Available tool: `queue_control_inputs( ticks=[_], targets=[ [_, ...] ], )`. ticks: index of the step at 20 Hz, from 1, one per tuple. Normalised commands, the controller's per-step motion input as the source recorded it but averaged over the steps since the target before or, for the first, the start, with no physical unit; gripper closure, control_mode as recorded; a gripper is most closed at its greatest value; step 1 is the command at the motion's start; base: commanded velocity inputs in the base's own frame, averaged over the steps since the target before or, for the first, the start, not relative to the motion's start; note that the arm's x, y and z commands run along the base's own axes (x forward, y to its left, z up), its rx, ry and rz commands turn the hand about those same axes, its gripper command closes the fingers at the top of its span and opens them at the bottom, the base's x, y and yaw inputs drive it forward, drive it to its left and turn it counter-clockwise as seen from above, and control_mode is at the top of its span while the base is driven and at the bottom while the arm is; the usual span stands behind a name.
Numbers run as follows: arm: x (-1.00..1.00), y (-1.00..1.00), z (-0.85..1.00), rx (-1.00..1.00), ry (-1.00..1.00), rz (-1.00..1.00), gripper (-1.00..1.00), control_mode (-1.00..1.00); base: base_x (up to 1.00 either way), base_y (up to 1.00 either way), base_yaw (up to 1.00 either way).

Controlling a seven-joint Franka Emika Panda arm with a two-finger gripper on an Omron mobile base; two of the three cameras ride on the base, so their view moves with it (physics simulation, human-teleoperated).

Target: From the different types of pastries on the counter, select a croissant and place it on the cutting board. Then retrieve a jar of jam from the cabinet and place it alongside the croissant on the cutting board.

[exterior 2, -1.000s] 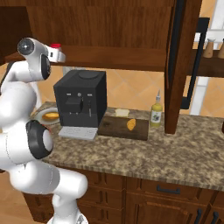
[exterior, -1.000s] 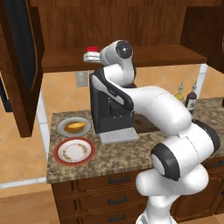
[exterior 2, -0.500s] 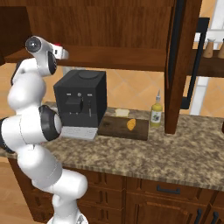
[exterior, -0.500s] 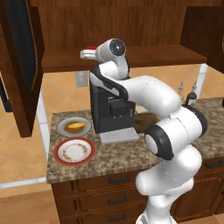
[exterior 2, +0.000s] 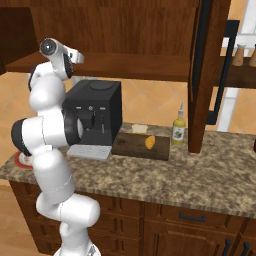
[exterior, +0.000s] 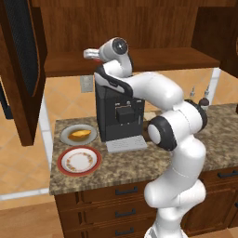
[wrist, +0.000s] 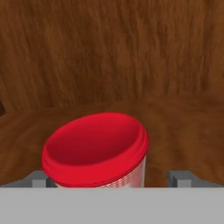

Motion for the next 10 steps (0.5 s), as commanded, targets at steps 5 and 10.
queue_control_inputs(
  ticks=[5, 10],
  targets=[
    [0.05, 0.11, 0.00, 0.00, 0.00, 0.00, -1.00, -1.00, 0.00, 0.00, 0.00],
    [0.00, 0.20, -0.01, 0.00, 0.00, 0.00, 1.00, -1.00, 0.00, 0.00, 0.00]
  ],
)
